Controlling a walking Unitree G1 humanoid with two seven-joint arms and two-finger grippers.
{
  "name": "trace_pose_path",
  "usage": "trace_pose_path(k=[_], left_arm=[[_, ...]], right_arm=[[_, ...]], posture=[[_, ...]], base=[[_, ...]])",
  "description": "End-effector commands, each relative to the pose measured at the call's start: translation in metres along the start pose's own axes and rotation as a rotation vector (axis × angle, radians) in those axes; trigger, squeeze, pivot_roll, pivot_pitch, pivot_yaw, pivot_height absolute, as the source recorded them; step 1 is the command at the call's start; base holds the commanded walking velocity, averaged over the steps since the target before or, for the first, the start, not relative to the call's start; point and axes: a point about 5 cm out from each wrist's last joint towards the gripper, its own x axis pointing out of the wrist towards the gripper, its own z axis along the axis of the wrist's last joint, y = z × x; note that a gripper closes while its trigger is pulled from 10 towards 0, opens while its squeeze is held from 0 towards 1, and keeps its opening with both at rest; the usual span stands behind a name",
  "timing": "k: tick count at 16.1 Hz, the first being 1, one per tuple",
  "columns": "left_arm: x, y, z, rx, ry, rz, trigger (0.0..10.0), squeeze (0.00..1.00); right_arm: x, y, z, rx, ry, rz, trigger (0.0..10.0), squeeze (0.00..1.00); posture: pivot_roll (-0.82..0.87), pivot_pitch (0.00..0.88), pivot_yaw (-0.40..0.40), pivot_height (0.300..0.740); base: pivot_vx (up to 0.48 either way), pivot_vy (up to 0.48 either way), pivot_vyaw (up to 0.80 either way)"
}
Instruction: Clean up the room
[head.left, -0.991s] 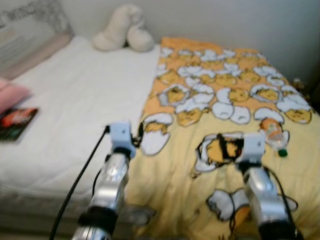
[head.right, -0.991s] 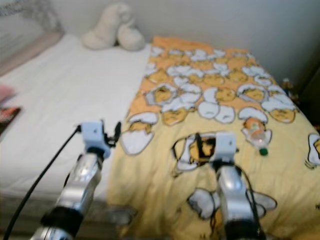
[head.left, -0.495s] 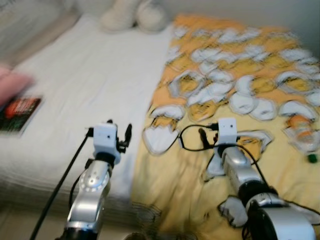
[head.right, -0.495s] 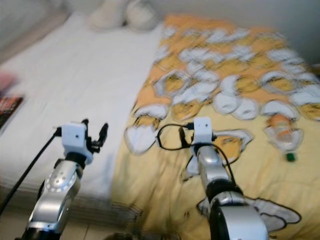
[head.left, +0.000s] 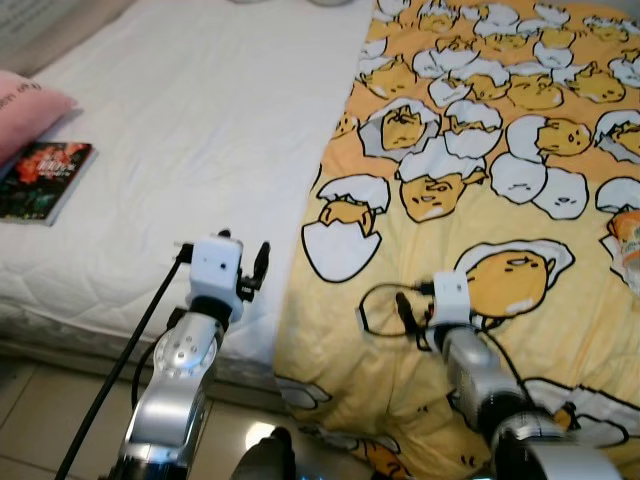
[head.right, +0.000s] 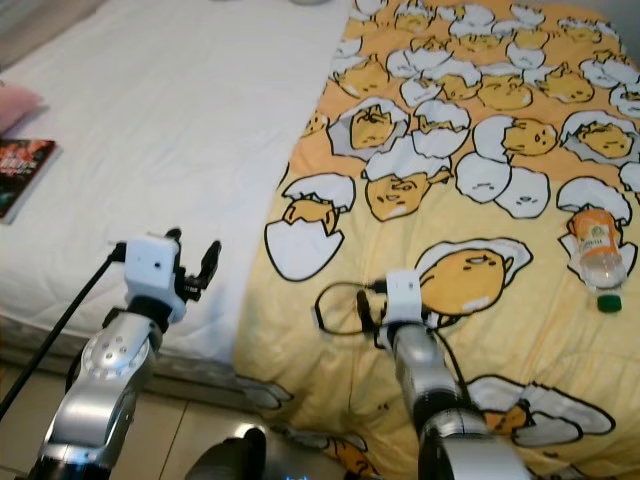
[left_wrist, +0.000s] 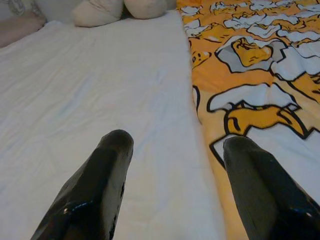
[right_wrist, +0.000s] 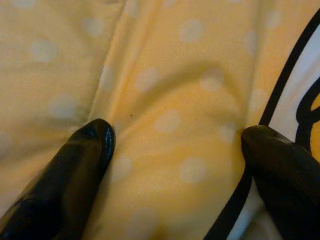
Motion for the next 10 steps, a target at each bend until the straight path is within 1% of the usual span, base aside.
trace_pose_path(k=[1,2,3,4,5,6,7,8,10], left_arm=[[-0.002,0.001,-0.006,0.013,0.028,0.004,10.0,0.0],[-0.002,0.002,-0.006,0.017,0.03,0.006,10.0,0.0],[-0.004,0.002,-0.007,0.026,0.036,0.007,10.0,0.0],[-0.006,0.004,-0.009,0.046,0.046,0.014,10.0,0.0],[-0.007,0.008,-0.012,0.05,0.057,0.034,10.0,0.0],[-0.006,0.011,-0.015,0.053,0.064,0.048,10.0,0.0],[-0.004,0.013,-0.016,0.061,0.065,0.057,10.0,0.0],[-0.001,0.014,-0.016,0.063,0.057,0.061,10.0,0.0],[0.001,0.012,-0.012,0.051,0.031,0.069,10.0,0.0]], right_arm=[[-0.031,0.005,-0.077,0.022,0.272,0.008,10.0,0.0],[-0.034,0.004,-0.081,0.036,0.275,0.008,10.0,0.0],[-0.04,0.008,-0.089,0.051,0.265,0.019,10.0,0.0],[-0.047,0.016,-0.094,0.042,0.227,0.057,10.0,0.0],[-0.053,0.025,-0.093,0.041,0.181,0.092,10.0,0.0],[-0.06,0.026,-0.086,0.025,0.115,0.099,10.0,0.0],[-0.067,0.021,-0.072,0.002,0.035,0.082,10.0,0.0],[-0.071,0.015,-0.057,0.011,-0.036,0.056,10.0,0.0],[-0.086,0.007,-0.035,-0.038,-0.159,0.024,10.0,0.0]], posture=[[0.3,0.333,-0.004,0.74],[0.29,0.33,-0.01,0.74],[0.28,0.322,-0.016,0.74],[0.27,0.311,-0.024,0.74],[0.24,0.293,-0.034,0.74],[0.23,0.277,-0.043,0.74],[0.22,0.263,-0.05,0.74],[0.21,0.239,-0.058,0.74],[0.2,0.204,-0.064,0.74]], base=[[0.0,0.0,0.0],[0.0,0.0,0.0],[0.0,0.0,0.0],[0.0,0.0,0.0],[0.0,0.0,0.0],[0.0,0.0,0.0],[0.0,0.0,0.0],[0.0,0.0,0.0],[0.0,0.0,0.0]])
